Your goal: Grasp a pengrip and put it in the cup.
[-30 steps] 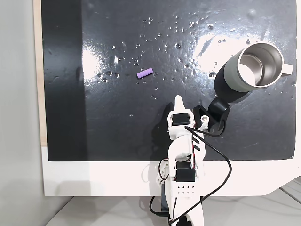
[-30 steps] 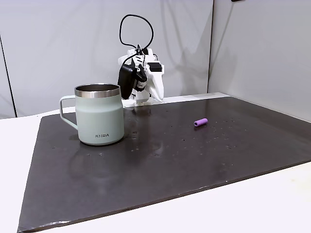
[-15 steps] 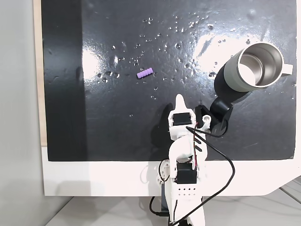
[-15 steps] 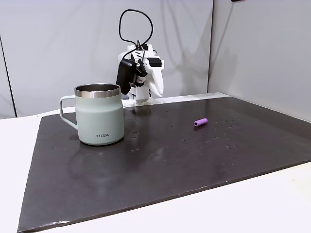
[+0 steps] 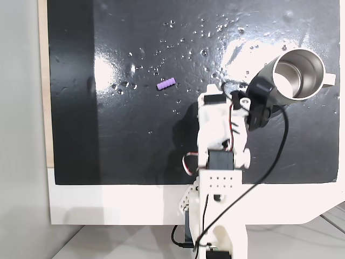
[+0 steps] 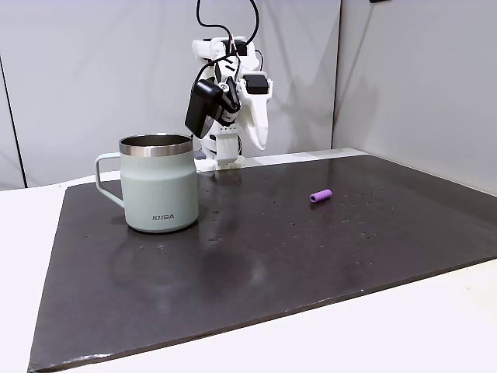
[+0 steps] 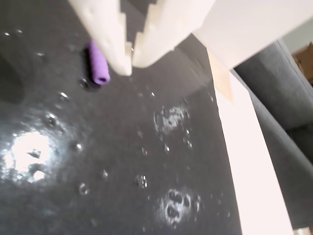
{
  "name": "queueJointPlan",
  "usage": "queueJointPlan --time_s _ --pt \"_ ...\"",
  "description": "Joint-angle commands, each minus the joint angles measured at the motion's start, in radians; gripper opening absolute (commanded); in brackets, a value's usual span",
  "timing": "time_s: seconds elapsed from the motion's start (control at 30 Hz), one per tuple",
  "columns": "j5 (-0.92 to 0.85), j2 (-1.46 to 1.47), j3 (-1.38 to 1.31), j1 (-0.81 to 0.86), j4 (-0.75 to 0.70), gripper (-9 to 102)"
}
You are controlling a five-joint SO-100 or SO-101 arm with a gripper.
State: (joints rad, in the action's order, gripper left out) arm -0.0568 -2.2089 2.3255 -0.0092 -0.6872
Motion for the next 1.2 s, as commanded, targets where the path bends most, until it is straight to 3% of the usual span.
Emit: queueJointPlan --time_s 0.0,0.27,0.83,1.17 --pt "0.072 0.172 -0.181 0.020 0.021 0" --pt "0.184 0.357 -0.282 -0.064 0.002 0" --pt "0.187 0.584 -0.439 -0.189 -0.058 0" --pt "0.184 0.606 -0.486 -0.272 -0.124 17"
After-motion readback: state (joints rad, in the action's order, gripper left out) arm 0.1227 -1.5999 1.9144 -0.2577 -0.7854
